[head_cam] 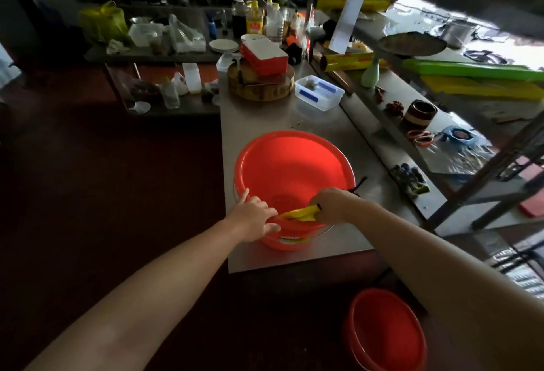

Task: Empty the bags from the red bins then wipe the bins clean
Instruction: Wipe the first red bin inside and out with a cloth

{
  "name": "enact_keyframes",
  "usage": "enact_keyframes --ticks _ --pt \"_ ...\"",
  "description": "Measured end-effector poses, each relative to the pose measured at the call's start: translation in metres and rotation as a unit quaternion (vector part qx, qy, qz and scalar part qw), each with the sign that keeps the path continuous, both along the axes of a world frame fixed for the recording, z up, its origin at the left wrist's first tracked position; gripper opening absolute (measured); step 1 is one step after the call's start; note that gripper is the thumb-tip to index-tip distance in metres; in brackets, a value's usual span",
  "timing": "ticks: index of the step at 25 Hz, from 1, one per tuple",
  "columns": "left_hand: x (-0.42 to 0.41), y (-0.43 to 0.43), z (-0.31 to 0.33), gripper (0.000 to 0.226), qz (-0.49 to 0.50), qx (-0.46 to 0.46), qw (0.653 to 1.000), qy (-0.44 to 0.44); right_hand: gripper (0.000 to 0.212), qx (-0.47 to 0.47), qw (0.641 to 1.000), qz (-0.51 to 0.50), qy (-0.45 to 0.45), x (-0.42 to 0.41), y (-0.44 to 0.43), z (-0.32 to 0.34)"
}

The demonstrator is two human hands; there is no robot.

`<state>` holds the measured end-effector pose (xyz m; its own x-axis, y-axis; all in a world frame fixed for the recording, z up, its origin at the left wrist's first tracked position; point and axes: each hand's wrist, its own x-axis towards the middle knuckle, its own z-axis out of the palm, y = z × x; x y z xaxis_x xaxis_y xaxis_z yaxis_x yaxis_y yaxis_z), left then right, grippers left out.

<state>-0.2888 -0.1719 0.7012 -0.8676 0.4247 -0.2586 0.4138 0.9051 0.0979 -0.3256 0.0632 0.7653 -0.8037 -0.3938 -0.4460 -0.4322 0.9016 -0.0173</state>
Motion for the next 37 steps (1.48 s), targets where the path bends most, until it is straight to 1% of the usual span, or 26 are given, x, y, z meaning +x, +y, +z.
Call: enact_keyframes --ticks 2,4,7,10,11,13,15,16,18,20,22,23,25,26,29,32,35,37 --pt "0.017 0.002 -0.005 0.062 -0.032 -0.026 0.999 0.014 0.033 0.029 0.999 0.001 -0.016 0.016 -0.001 -0.008" --pt "0.036 0.004 -0.014 0.067 -0.059 -0.058 0.996 0.030 0.032 0.034 0.999 0.010 -0.020 0.035 -0.001 -0.019" --pt "0.064 0.006 -0.023 0.082 -0.064 -0.095 0.992 0.056 0.042 0.000 0.999 0.008 -0.032 0.063 0.006 -0.042" --pt "0.089 0.009 -0.033 0.084 -0.080 -0.093 0.986 0.112 0.053 -0.002 0.998 0.020 -0.054 0.090 0.015 -0.066" --pt "0.097 0.012 -0.038 0.082 -0.093 -0.080 0.983 0.140 0.060 0.003 0.997 0.017 -0.070 0.097 0.018 -0.073" --pt "0.111 0.020 -0.051 0.079 -0.116 -0.073 0.975 0.175 0.084 0.001 0.995 -0.004 -0.102 0.113 0.025 -0.088" --pt "0.121 0.031 -0.063 0.079 -0.125 -0.088 0.971 0.183 0.105 -0.017 0.992 -0.018 -0.123 0.122 0.033 -0.101" --pt "0.125 0.037 -0.068 0.079 -0.125 -0.091 0.970 0.185 0.109 -0.020 0.990 -0.023 -0.136 0.124 0.036 -0.105" --pt "0.132 0.047 -0.074 0.077 -0.124 -0.088 0.968 0.199 0.103 -0.011 0.989 -0.012 -0.147 0.128 0.039 -0.111" --pt "0.136 0.055 -0.076 0.075 -0.125 -0.082 0.965 0.213 0.098 0.005 0.990 0.041 -0.132 0.131 0.044 -0.118" --pt "0.139 0.062 -0.077 0.074 -0.117 -0.079 0.964 0.224 0.096 0.022 0.991 0.110 -0.071 0.134 0.054 -0.127" --pt "0.139 0.066 -0.076 0.074 -0.109 -0.082 0.965 0.225 0.092 0.021 0.990 0.133 -0.033 0.134 0.059 -0.133" --pt "0.138 0.070 -0.072 0.075 -0.091 -0.098 0.969 0.210 0.083 0.006 0.987 0.160 0.020 0.133 0.067 -0.138" --pt "0.136 0.071 -0.068 0.076 -0.089 -0.112 0.970 0.194 0.081 0.004 0.985 0.167 0.033 0.131 0.070 -0.138" --pt "0.126 0.064 -0.049 0.083 -0.106 -0.165 0.971 0.138 0.079 0.002 0.984 0.175 0.036 0.123 0.072 -0.135" --pt "0.120 0.051 -0.041 0.089 -0.118 -0.199 0.963 0.135 0.076 0.004 0.983 0.180 0.036 0.121 0.070 -0.131" --pt "0.125 0.044 -0.053 0.087 -0.129 -0.197 0.962 0.135 0.074 0.002 0.985 0.171 0.028 0.124 0.066 -0.132" --pt "0.128 0.039 -0.061 0.085 -0.135 -0.181 0.965 0.132 0.074 -0.007 0.988 0.153 0.007 0.124 0.063 -0.134"
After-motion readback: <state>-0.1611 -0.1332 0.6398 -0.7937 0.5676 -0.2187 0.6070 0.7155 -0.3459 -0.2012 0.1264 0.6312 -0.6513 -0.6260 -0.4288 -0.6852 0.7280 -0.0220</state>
